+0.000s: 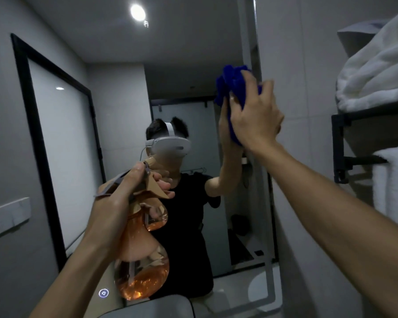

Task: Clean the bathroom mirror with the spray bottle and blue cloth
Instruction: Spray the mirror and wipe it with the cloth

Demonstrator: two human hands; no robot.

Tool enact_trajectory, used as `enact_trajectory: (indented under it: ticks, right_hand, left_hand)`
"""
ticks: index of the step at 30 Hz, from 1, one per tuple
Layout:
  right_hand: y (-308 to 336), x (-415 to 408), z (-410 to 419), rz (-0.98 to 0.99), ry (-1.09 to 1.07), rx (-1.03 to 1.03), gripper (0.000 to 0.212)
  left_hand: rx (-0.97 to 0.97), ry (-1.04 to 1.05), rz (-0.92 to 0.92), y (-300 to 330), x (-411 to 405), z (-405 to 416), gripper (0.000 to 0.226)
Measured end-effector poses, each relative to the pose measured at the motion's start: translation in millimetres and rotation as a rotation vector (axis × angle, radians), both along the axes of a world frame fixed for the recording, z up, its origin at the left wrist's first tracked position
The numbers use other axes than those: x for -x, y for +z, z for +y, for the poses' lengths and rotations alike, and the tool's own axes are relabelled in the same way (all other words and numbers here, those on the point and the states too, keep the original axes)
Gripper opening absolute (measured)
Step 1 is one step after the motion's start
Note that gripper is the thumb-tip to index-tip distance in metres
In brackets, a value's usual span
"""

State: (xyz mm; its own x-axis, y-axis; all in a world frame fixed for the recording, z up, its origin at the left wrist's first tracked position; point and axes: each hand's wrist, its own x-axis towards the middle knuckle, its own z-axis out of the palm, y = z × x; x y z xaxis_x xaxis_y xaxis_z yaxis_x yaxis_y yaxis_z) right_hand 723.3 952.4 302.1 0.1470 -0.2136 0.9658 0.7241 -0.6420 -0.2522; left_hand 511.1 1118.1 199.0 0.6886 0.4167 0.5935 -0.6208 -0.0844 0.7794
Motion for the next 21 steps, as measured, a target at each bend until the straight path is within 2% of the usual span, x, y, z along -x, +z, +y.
enact_trajectory:
  ticks: [3,6,8,10,13,16,21]
  right_hand:
    - [-38,22,31,-0.128,0.065,0.165,0.057]
    - [-112,26,35,-0.282,0.067,0.451,0.062]
    - [-155,16,20,-0.307,0.036,0.550,0.058]
    - [-177,2,-2,-0.265,0.004,0.504,0.055]
    - [-168,-15,-33,-0.129,-0.024,0.344,0.052]
    - [-120,-27,-46,0.042,-0.019,0.148,0.056]
    - [-22,-18,-26,0.118,0.004,-0.107,0.056]
  left_hand:
    - [0.011,0.029,-0.018,2,-3,1,0.034]
    - [-0.015,0.076,-0.026,1,-5,2,0.036]
    - [-0.027,0.083,-0.027,0,-4,1,0.034]
    - [-0.043,0.074,-0.020,-2,-2,2,0.035]
    - [-0.061,0.063,-0.009,-3,1,5,0.040]
    - [-0.053,0.056,0.005,-2,3,6,0.040]
    - [-0.079,0.065,-0.004,-4,10,13,0.045]
